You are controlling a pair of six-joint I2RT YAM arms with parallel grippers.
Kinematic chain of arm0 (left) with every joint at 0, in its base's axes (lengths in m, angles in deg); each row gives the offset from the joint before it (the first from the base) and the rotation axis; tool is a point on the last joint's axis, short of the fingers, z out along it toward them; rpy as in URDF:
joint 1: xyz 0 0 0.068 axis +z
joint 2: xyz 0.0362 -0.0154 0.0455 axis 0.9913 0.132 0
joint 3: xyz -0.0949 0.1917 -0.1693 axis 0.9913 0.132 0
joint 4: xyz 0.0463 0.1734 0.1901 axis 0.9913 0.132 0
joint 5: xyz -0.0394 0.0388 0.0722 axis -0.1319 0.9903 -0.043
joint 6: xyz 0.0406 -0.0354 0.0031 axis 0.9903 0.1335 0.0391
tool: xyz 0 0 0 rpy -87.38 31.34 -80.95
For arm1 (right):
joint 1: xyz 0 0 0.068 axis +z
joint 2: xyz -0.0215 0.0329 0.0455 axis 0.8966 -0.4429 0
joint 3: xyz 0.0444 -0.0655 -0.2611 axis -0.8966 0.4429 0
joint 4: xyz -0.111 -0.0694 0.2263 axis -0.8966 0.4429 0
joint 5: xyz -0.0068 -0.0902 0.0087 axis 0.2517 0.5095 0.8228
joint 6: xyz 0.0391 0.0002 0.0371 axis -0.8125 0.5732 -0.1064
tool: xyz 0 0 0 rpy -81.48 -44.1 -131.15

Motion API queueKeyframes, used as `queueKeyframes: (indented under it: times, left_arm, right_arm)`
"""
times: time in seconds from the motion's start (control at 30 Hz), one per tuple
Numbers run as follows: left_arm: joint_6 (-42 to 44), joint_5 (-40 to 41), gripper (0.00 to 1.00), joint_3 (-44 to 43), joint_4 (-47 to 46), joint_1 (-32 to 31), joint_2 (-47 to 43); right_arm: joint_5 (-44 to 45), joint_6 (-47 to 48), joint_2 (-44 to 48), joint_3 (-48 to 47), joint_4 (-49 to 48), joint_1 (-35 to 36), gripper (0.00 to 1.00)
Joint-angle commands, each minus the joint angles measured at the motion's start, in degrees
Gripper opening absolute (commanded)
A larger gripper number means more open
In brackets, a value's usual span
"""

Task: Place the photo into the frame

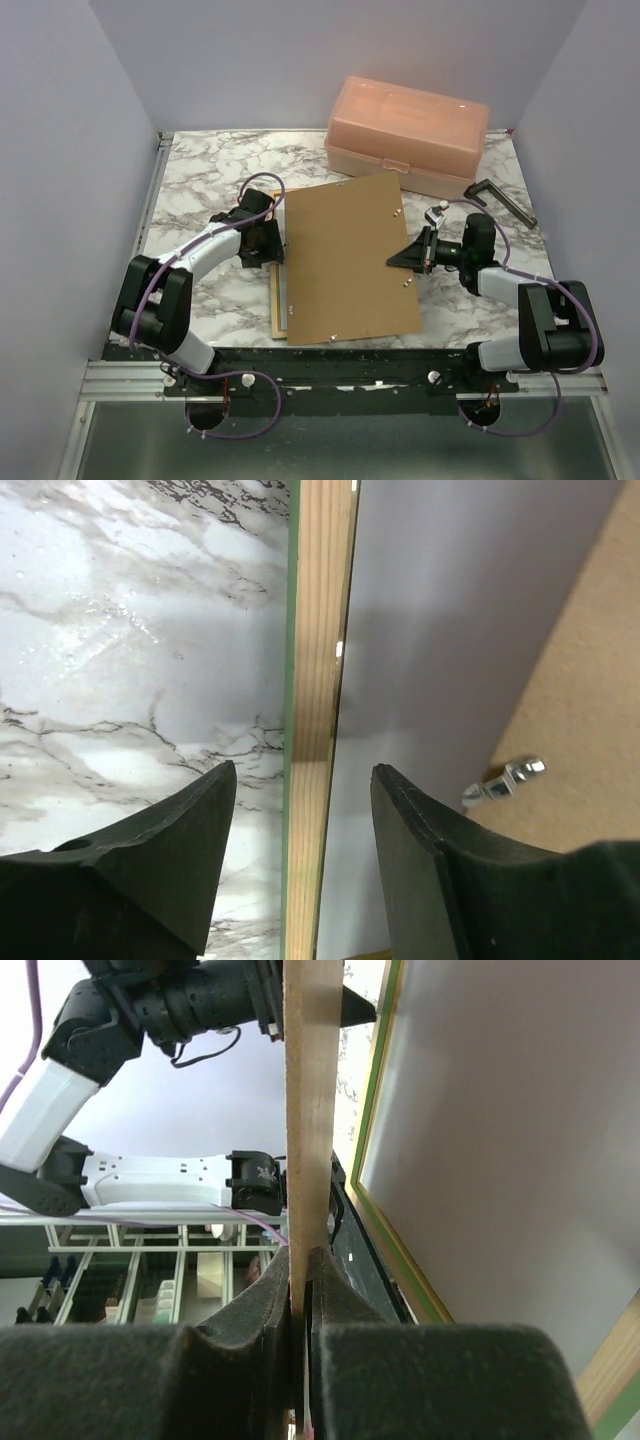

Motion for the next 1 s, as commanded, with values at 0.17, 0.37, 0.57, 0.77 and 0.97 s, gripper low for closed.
queueKeyframes:
  times: [0.17,0.37,0.57,0.77,0.97]
  left_arm:
    - [0.67,6.29,0.58,-2.1,4.57,1.53,-3.72]
    - [1.04,9.62,0.58,-6.46,7.62,2.05,-2.29]
    - [1.04,9.21,0.58,-12.13,8.34,1.76,-0.01]
    - [0.37,11.2,0.59,-17.34,10.28,-1.36,4.63]
    - [-1.61,13.88,0.59,-17.3,11.84,-5.85,5.17]
  right_arm:
    - [-1.57,1.52,0.01,-3.69,1.4,-0.41,0.01]
    - [-1.59,1.5,1.28,-3.57,2.19,-0.41,0.01]
    - [-1.66,1.43,1.67,-3.04,2.23,-0.41,0.01]
    - [-1.59,1.74,1.72,-3.29,2.85,-0.43,0.01]
    - [-1.22,2.61,0.54,-3.78,3.93,-0.41,0.01]
